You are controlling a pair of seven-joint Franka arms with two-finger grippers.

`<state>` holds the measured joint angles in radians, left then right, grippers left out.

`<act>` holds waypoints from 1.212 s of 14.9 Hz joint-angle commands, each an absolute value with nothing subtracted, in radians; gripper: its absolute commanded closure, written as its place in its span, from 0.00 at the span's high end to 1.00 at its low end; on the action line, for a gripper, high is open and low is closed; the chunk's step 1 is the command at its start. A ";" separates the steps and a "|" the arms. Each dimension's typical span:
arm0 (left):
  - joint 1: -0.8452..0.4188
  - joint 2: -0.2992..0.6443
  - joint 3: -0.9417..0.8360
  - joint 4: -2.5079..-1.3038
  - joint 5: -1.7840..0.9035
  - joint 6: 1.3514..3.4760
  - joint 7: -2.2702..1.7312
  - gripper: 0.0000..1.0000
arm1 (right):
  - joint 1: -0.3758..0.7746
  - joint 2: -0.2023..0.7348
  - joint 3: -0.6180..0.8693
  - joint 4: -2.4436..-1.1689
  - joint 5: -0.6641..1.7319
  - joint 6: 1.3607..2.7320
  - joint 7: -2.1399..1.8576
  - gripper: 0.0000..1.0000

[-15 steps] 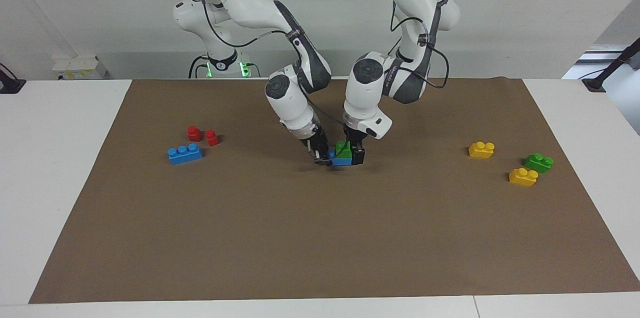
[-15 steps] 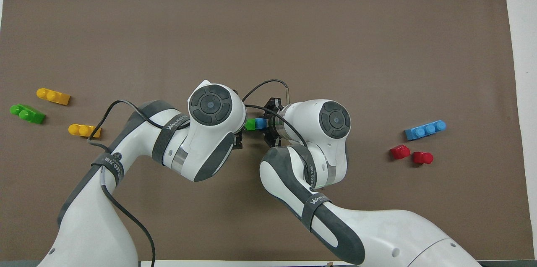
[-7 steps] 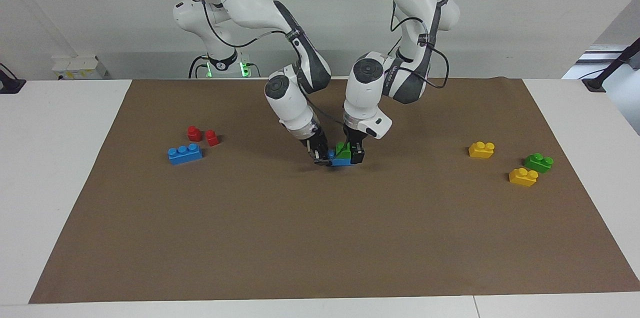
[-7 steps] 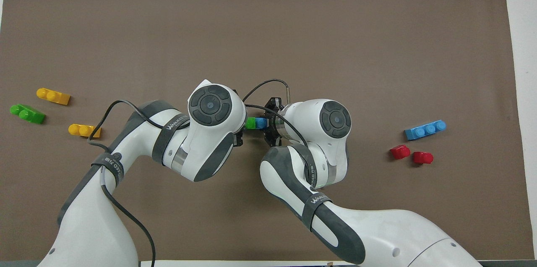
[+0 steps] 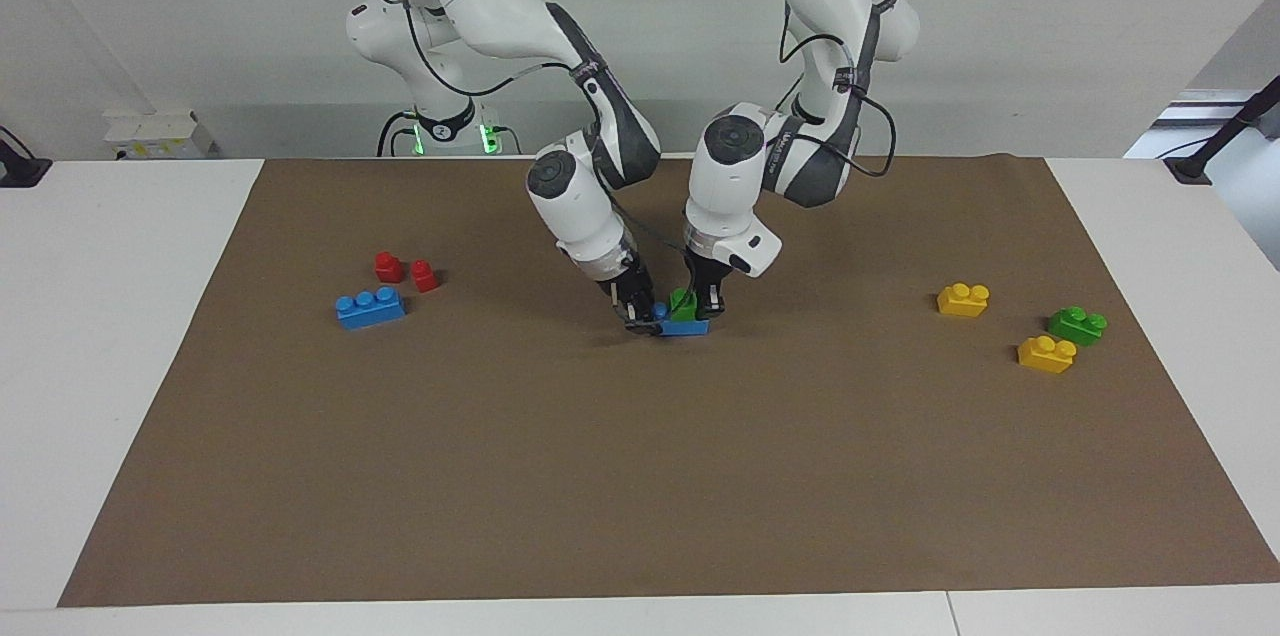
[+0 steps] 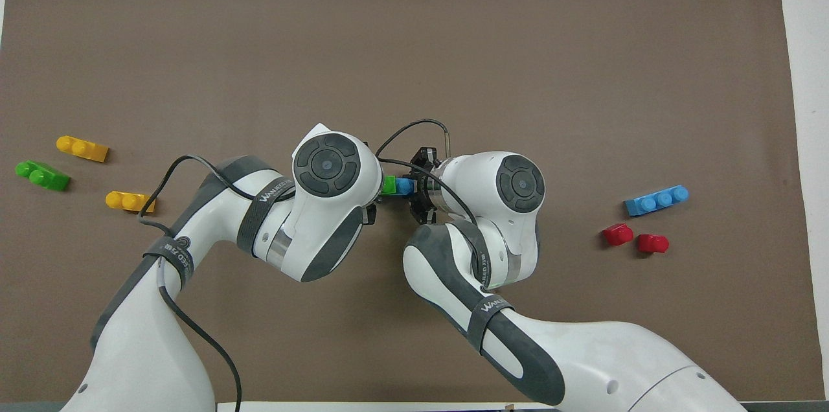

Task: Remove green block with left arm and hold with right
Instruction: 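Close the left gripper on the green brick while the right gripper grips the blue brick, then pull the green brick away with the left gripper while the right gripper holds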

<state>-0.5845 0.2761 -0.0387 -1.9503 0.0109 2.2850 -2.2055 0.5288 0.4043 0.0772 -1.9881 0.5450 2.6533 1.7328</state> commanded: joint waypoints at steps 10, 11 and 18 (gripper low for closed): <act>-0.548 0.144 -0.017 -1.911 0.025 2.132 -2.174 0.00 | 0.526 0.405 0.083 -1.987 0.569 2.660 1.723 0.00; -0.529 0.137 -0.015 -1.911 0.025 2.112 -2.154 0.00 | 0.526 0.406 0.083 -1.980 0.569 2.657 1.723 0.00; -0.371 0.095 -0.015 -1.916 0.025 2.029 -1.838 0.00 | 0.361 0.344 0.077 -1.875 0.538 2.400 1.590 0.00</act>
